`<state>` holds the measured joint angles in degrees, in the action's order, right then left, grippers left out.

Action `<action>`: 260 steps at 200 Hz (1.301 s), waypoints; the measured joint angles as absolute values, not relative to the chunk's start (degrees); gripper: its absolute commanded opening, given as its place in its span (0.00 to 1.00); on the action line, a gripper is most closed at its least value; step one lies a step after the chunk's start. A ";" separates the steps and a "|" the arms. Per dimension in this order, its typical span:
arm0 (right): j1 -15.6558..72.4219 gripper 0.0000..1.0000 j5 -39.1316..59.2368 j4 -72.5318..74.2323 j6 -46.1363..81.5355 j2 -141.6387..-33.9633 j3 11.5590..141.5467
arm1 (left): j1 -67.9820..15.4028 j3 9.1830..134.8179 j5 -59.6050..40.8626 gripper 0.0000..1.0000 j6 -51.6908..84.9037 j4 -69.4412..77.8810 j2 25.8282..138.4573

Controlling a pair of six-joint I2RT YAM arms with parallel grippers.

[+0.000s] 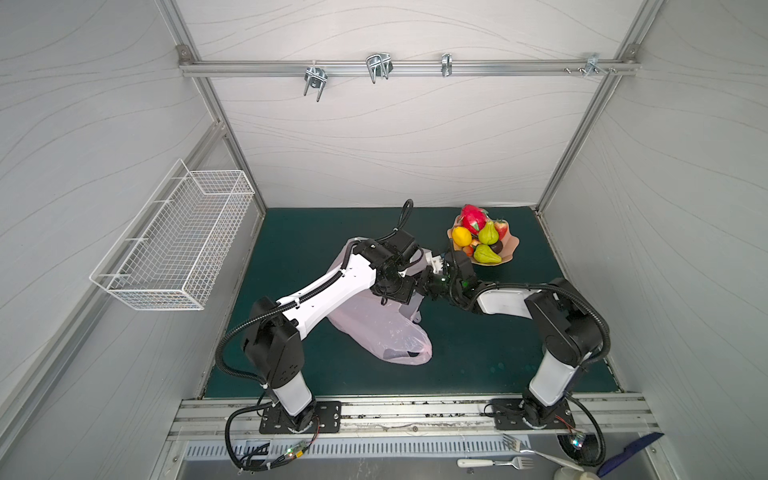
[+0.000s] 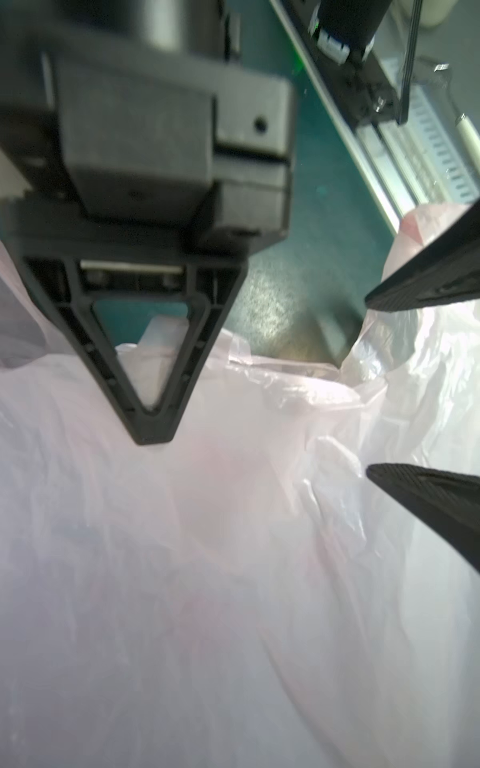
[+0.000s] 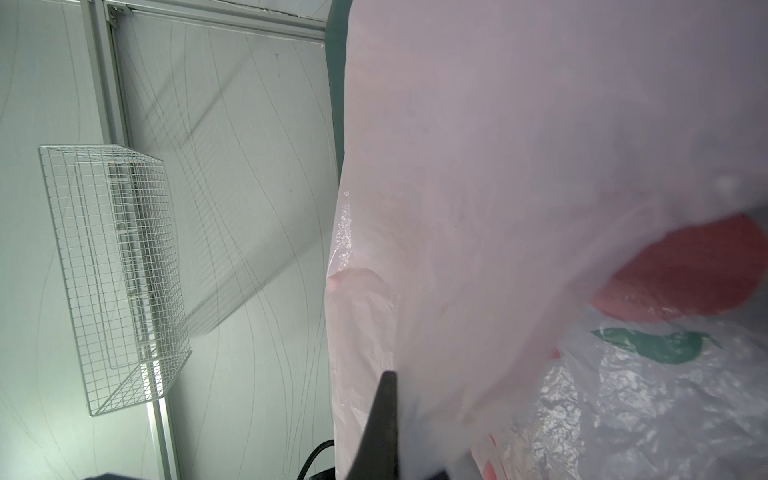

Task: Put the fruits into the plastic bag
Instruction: 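Hold the bag edges with both grippers and pull them apart to open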

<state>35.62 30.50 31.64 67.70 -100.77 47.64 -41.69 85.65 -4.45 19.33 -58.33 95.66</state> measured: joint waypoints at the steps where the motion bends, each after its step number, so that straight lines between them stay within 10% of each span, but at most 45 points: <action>1: 35.62 0.00 30.50 31.62 67.72 -100.77 47.64 | -41.71 85.65 -4.54 0.62 19.44 -58.33 95.66; 121: 35.62 0.00 30.41 30.17 68.20 -100.77 48.23 | -46.30 84.18 0.62 0.60 27.05 -63.07 101.36; 209: 35.24 0.00 30.50 27.99 68.18 -100.77 49.52 | -46.54 83.53 3.97 0.00 24.97 -65.01 103.15; 260: 34.85 0.06 30.50 24.75 67.61 -99.92 50.02 | -46.44 85.30 4.32 0.00 23.73 -66.59 103.50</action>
